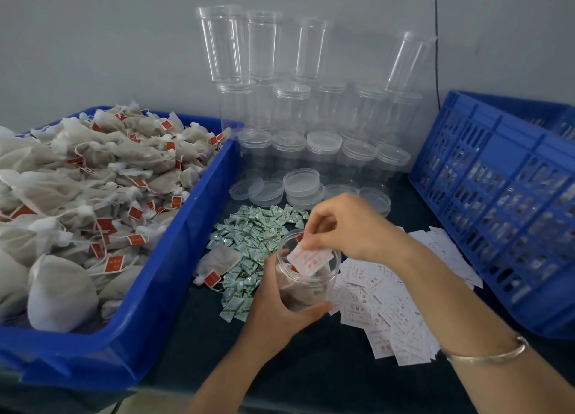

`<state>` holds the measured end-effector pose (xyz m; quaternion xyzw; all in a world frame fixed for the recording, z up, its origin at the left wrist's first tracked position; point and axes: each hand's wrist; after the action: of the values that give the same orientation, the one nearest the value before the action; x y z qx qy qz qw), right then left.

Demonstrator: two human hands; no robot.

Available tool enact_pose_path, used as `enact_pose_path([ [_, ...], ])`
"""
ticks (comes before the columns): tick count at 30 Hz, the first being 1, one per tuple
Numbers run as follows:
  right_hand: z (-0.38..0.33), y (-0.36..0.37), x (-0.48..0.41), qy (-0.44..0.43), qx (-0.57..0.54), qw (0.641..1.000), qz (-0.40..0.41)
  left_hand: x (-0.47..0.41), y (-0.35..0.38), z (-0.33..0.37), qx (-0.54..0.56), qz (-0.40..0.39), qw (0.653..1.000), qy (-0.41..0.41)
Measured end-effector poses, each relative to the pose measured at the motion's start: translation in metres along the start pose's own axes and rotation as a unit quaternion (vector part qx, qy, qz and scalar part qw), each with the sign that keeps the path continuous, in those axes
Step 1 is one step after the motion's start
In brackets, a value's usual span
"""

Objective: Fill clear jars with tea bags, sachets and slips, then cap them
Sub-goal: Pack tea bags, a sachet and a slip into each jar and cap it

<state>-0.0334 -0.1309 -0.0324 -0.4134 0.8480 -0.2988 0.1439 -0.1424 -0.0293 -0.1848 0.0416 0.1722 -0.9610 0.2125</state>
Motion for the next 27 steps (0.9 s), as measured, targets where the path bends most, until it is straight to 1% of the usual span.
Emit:
enact_pose_path([
  [2,-0.003,0.008,0.001,0.000,0.051,0.998,-0.045,0.000,0.000,0.000,0.006,-0.003,1.000,-0.001],
  [4,-0.005,0.015,0.001,0.003,0.095,0.993,-0.072,0.000,0.000,0.000,0.010,-0.004,1.000,0.004],
  [7,-0.006,0.023,0.002,-0.024,0.192,0.978,-0.076,0.000,0.000,0.001,0.008,-0.006,1.000,0.007],
  [9,-0.006,0.026,0.003,-0.045,0.233,0.969,-0.072,0.000,0.001,0.000,0.022,-0.013,1.000,0.012],
  [17,-0.002,0.026,0.002,-0.058,0.245,0.965,-0.067,0.001,0.000,0.006,0.003,0.008,1.000,0.021],
  [20,-0.001,0.026,0.002,-0.063,0.252,0.964,-0.053,0.001,0.000,0.006,0.009,0.008,1.000,0.021],
  [22,-0.001,0.024,0.002,-0.062,0.237,0.969,-0.038,0.001,0.000,0.006,0.005,0.007,1.000,0.018],
  [23,-0.001,0.021,0.002,-0.056,0.212,0.975,-0.033,0.002,-0.001,0.005,-0.001,0.007,1.000,0.013],
  [25,-0.002,0.013,0.003,-0.045,0.111,0.993,-0.013,0.002,-0.001,0.004,-0.011,0.009,1.000,0.006],
  [27,0.000,-0.001,0.004,-0.059,-0.010,0.997,0.053,0.002,-0.001,0.003,-0.018,0.009,1.000,0.003],
])
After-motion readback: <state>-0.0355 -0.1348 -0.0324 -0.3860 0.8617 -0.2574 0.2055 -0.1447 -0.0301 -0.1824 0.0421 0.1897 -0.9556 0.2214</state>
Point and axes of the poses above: each hand's wrist, its own x-axis away from the middle knuckle, its own y-axis out of the palm, z = x × y, and after that the axes turned 14 degrees about -x, right-handed
